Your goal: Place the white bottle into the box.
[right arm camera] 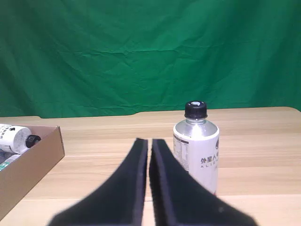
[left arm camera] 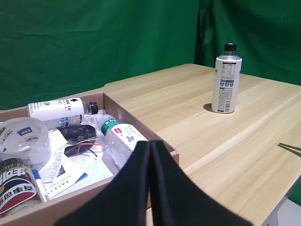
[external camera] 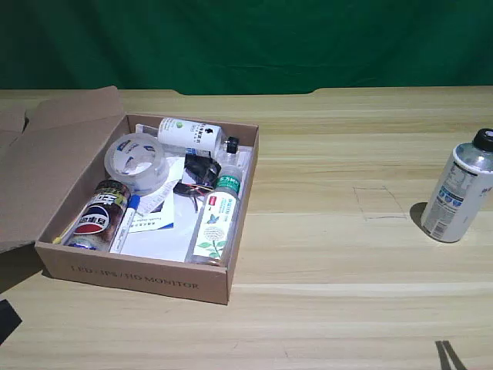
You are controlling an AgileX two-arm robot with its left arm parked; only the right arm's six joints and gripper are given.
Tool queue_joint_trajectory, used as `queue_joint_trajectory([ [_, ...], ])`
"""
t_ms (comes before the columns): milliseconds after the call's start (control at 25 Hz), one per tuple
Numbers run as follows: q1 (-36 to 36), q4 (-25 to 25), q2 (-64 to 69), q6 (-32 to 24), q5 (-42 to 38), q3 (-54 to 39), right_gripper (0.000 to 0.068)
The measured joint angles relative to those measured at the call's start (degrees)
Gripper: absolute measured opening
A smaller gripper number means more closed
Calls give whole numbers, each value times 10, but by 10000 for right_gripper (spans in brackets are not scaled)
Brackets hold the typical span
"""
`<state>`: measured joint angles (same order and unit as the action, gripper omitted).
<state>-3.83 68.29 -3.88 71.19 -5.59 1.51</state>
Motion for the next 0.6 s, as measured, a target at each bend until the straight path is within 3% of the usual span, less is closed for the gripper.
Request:
queue_joint_trajectory([
  [440,0,-13,0,1,-22,0,6],
  [600,0,-14,-14,9,-23,14,68],
])
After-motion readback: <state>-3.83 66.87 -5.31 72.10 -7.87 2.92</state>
